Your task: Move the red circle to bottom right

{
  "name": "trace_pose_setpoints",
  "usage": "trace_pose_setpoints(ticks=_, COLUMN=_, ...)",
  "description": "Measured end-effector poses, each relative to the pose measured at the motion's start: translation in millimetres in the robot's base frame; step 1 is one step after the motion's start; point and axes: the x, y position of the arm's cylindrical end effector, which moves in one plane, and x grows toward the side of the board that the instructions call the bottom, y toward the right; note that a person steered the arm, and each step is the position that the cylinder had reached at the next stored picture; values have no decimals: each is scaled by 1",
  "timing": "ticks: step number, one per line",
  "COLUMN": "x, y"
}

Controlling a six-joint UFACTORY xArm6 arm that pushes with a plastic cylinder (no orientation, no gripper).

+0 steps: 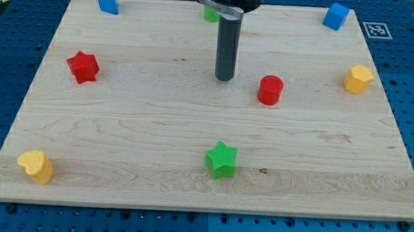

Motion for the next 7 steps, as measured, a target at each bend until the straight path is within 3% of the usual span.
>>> trace_pose_setpoints(ticks=3, x=0, y=7)
trace_pose_setpoints(ticks=4, x=3, y=35)
trace_pose_setpoints(ticks=6, x=43, y=53)
trace_pose_setpoints(ticks=7, x=43, y=59)
